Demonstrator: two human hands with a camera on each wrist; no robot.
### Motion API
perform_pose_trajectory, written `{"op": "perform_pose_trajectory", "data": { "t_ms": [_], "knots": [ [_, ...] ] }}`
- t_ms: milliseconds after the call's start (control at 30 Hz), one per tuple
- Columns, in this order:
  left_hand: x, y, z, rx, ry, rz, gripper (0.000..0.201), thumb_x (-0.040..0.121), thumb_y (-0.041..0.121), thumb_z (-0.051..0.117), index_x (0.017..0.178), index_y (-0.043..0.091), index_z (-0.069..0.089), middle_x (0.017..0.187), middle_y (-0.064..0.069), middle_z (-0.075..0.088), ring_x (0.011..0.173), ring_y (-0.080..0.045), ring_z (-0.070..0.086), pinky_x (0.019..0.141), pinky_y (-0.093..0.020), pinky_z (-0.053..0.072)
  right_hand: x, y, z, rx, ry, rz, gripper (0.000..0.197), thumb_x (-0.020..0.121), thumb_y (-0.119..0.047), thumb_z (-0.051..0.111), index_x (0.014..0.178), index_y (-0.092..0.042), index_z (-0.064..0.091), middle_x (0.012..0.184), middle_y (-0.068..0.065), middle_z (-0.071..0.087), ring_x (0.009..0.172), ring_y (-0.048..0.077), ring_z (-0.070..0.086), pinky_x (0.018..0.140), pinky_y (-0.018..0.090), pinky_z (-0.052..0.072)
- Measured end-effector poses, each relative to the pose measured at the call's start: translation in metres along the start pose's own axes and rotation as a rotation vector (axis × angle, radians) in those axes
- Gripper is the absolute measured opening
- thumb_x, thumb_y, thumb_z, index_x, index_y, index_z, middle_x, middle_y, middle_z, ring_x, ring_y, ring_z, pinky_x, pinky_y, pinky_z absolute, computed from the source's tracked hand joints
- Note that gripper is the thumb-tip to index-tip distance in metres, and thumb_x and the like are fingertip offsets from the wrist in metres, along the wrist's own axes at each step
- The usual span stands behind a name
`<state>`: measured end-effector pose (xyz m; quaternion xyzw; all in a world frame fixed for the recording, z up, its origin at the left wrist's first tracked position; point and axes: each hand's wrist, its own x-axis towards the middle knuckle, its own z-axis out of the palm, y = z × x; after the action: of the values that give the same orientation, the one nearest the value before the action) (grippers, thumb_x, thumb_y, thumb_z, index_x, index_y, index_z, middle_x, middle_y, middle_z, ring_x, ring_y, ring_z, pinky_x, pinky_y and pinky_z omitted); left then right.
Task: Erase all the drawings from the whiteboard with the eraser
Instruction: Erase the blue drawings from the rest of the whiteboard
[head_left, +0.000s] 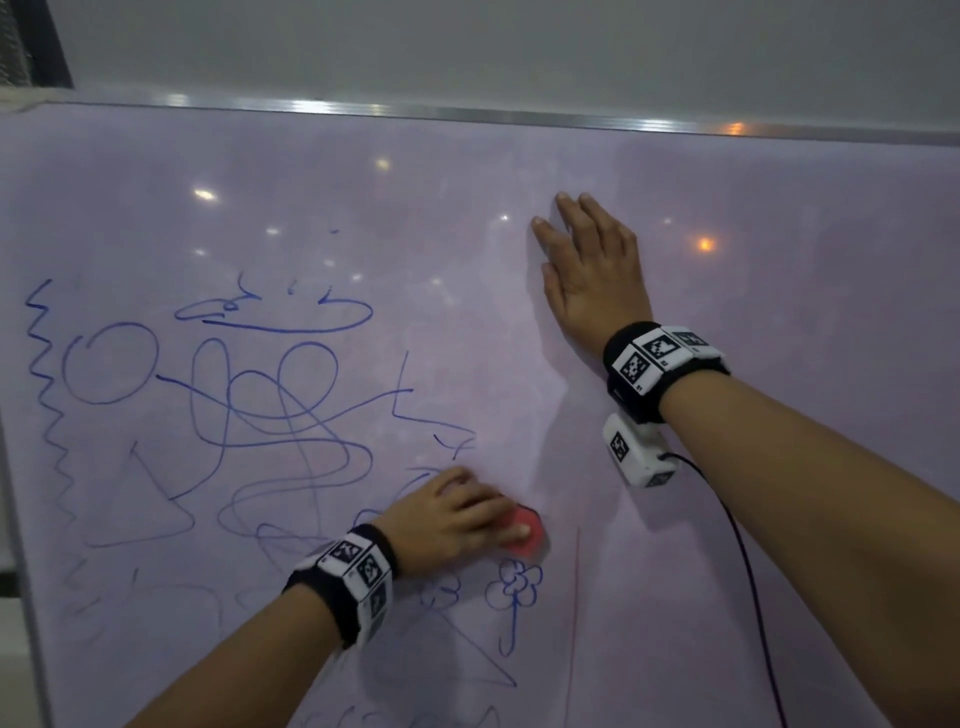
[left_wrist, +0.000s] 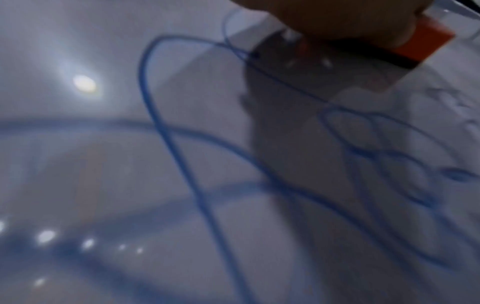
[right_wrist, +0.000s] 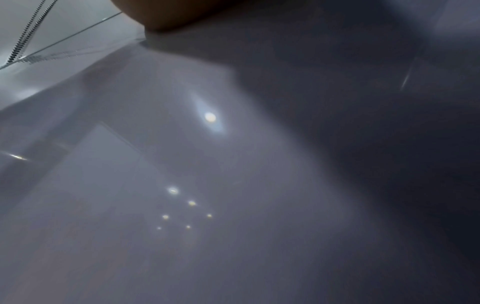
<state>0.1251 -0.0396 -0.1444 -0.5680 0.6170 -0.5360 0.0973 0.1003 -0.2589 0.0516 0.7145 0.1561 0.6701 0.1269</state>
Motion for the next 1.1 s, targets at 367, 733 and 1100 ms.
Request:
{"op": "perform_pose_trajectory", "data": {
  "t_ms": [367, 733, 1100],
  "knots": [
    [-0.005, -0.106, -0.052, 0.244, 0.399, -0.840, 0.034, 0.091, 0.027, 0.057, 0.125, 0.024, 0.053, 0.120, -0.007, 0.048, 0.097, -0.030, 0.046, 0.082, -0.038, 0.034, -0.017, -0.015, -0.001, 0.012, 0.027, 0.146, 0.035, 0.090, -0.019, 0.046, 0.124, -0.014, 0.051, 0.134, 0.016, 0.049, 0.126, 0.027, 0.030, 0.100, 0.038, 0.023],
    [0.000, 0.002, -0.010, 0.082, 0.114, -0.277, 0.044, 0.083, 0.017, 0.059, 0.125, 0.028, 0.048, 0.117, -0.001, 0.047, 0.100, -0.021, 0.048, 0.087, -0.039, 0.036, -0.025, -0.025, -0.006, 0.018, -0.015, 0.207, 0.035, 0.090, -0.019, 0.044, 0.123, -0.012, 0.054, 0.133, 0.017, 0.050, 0.126, 0.028, 0.030, 0.100, 0.040, 0.024],
    [0.011, -0.084, -0.060, 0.106, 0.207, -0.617, 0.045, 0.081, 0.029, 0.068, 0.123, 0.031, 0.052, 0.114, 0.003, 0.061, 0.097, -0.019, 0.053, 0.084, -0.036, 0.031, -0.033, -0.065, -0.029, 0.390, -0.098, -0.110, 0.037, 0.082, -0.025, 0.048, 0.116, -0.013, 0.047, 0.117, 0.015, 0.059, 0.111, 0.027, 0.044, 0.095, 0.038, 0.031]
  ]
}}
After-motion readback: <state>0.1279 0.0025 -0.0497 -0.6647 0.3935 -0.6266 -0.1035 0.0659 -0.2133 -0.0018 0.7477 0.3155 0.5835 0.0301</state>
